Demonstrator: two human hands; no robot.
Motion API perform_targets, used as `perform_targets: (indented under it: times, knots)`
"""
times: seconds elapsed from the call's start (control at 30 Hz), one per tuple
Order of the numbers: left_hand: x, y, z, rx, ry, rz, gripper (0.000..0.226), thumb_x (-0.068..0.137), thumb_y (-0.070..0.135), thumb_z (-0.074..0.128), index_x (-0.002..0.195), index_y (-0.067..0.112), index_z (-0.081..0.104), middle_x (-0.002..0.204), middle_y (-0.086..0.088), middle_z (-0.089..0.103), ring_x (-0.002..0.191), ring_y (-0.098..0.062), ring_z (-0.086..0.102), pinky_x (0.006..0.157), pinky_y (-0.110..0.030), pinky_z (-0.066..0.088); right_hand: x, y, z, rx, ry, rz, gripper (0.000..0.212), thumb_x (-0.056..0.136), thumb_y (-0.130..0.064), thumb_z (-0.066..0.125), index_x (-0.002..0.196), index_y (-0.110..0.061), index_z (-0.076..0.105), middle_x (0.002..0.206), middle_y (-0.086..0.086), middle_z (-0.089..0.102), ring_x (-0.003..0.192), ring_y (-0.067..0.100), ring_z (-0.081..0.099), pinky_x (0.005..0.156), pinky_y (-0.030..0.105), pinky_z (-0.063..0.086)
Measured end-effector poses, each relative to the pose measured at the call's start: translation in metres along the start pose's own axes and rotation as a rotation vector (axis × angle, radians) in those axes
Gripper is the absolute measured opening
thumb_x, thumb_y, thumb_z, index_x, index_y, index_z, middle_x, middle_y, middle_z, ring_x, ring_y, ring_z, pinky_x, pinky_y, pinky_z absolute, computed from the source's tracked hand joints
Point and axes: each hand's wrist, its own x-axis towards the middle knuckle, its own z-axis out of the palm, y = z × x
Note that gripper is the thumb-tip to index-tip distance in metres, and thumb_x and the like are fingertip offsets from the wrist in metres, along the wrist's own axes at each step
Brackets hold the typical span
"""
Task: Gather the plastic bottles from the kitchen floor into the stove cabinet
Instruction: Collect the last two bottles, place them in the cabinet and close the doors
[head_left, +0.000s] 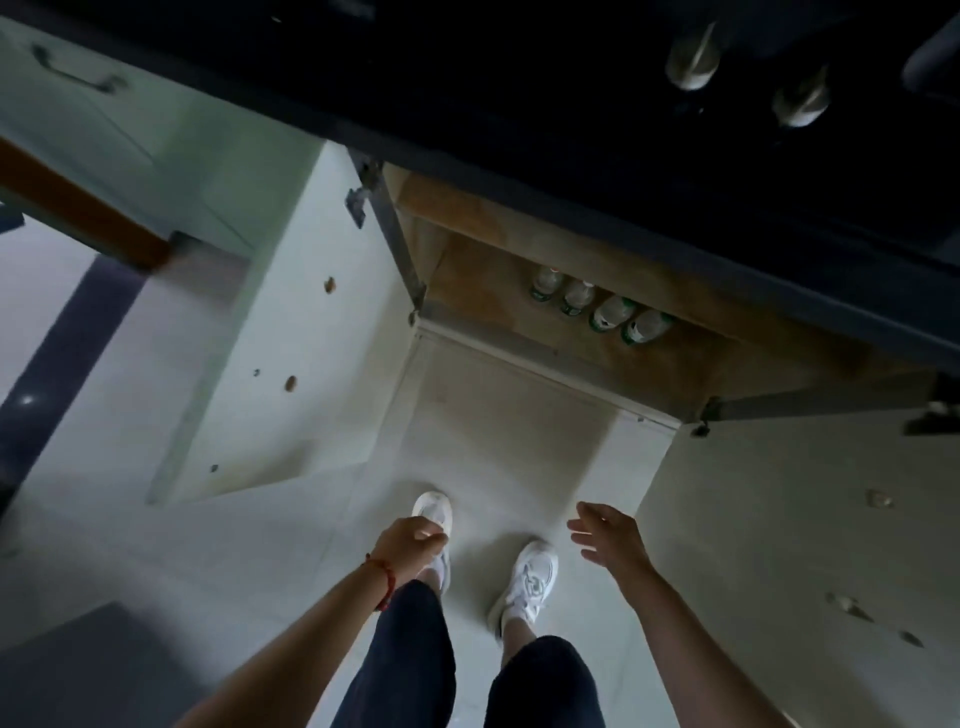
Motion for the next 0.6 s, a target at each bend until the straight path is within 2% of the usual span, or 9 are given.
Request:
perform_targets:
  times: [0.1, 0.17, 0.23, 0.3, 0.4, 0.47, 0.53, 0.6]
  knots:
    - [-0.034, -0.016, -0.017, 0.001, -0.005, -0.011, 0.026, 0.085, 0.019, 0.051, 0.094, 0.001, 0.067, 0.106, -0.018, 0.067, 0.098, -0.032, 0.063, 0.088, -0.039, 0.051, -0.036, 0.002, -0.004, -0.039, 0.019, 0.026, 0.019, 0.090, -0.024, 0.054, 0.101, -0.010, 0.061, 0.092, 0.012, 0.067, 0.085, 0.025, 0.062, 0.083, 0.037, 0.049]
    - [-0.050, -0.024, -0.030, -0.053, 0.026, -0.021, 0.020, 0.084, 0.014, 0.052, 0.089, 0.001, 0.066, 0.103, -0.019, 0.068, 0.096, -0.034, 0.064, 0.089, -0.043, 0.051, -0.053, 0.000, -0.006, -0.091, 0.042, 0.043, 0.020, 0.090, -0.024, 0.055, 0.101, -0.009, 0.061, 0.090, 0.012, 0.067, 0.080, 0.025, 0.061, 0.076, 0.035, 0.048]
    - [-0.062, -0.030, -0.043, -0.097, 0.049, -0.023, 0.012, 0.083, 0.010, 0.054, 0.086, 0.006, 0.065, 0.097, -0.015, 0.067, 0.094, -0.033, 0.064, 0.089, -0.040, 0.052, -0.066, -0.007, -0.004, -0.143, 0.054, 0.035, 0.020, 0.089, -0.024, 0.056, 0.099, -0.008, 0.062, 0.086, 0.011, 0.066, 0.075, 0.024, 0.060, 0.070, 0.032, 0.045]
    - [-0.072, -0.034, -0.056, -0.085, 0.061, -0.007, 0.009, 0.083, 0.009, 0.055, 0.078, 0.011, 0.062, 0.089, -0.009, 0.064, 0.084, -0.026, 0.061, 0.083, -0.034, 0.050, -0.074, -0.021, 0.001, -0.186, 0.053, -0.011, 0.019, 0.088, -0.024, 0.056, 0.098, -0.009, 0.061, 0.084, 0.011, 0.066, 0.072, 0.023, 0.060, 0.070, 0.031, 0.044]
    - [-0.084, -0.037, -0.073, -0.089, 0.114, -0.023, 0.017, 0.083, 0.015, 0.052, 0.067, 0.011, 0.057, 0.079, -0.010, 0.060, 0.073, -0.022, 0.054, 0.069, -0.031, 0.044, -0.082, -0.046, 0.011, -0.244, 0.051, -0.099, 0.012, 0.088, -0.024, 0.055, 0.092, -0.014, 0.061, 0.084, 0.010, 0.066, 0.070, 0.022, 0.061, 0.071, 0.032, 0.044]
    - [-0.090, -0.041, -0.083, -0.111, 0.142, -0.034, 0.014, 0.086, 0.016, 0.051, 0.073, 0.012, 0.055, 0.081, -0.009, 0.059, 0.077, -0.021, 0.052, 0.072, -0.031, 0.043, -0.084, -0.060, 0.016, -0.288, 0.060, -0.143, 0.010, 0.088, -0.024, 0.055, 0.090, -0.017, 0.061, 0.082, 0.009, 0.067, 0.070, 0.022, 0.062, 0.070, 0.032, 0.045]
    - [-0.095, -0.049, -0.092, -0.221, 0.169, -0.059, 0.009, 0.087, 0.018, 0.053, 0.083, 0.013, 0.059, 0.088, -0.009, 0.061, 0.083, -0.023, 0.056, 0.083, -0.035, 0.049, -0.085, -0.073, 0.020, -0.337, 0.045, -0.169, 0.009, 0.088, -0.023, 0.054, 0.090, -0.017, 0.061, 0.079, 0.006, 0.067, 0.071, 0.022, 0.063, 0.071, 0.033, 0.047]
    - [-0.101, -0.060, -0.100, -0.332, 0.200, -0.098, 0.018, 0.087, 0.019, 0.053, 0.096, 0.008, 0.064, 0.096, -0.015, 0.066, 0.090, -0.028, 0.061, 0.084, -0.038, 0.051, -0.086, -0.086, 0.025, -0.397, 0.019, -0.187, 0.009, 0.088, -0.022, 0.052, 0.087, -0.018, 0.060, 0.077, 0.003, 0.066, 0.074, 0.024, 0.064, 0.073, 0.033, 0.047]
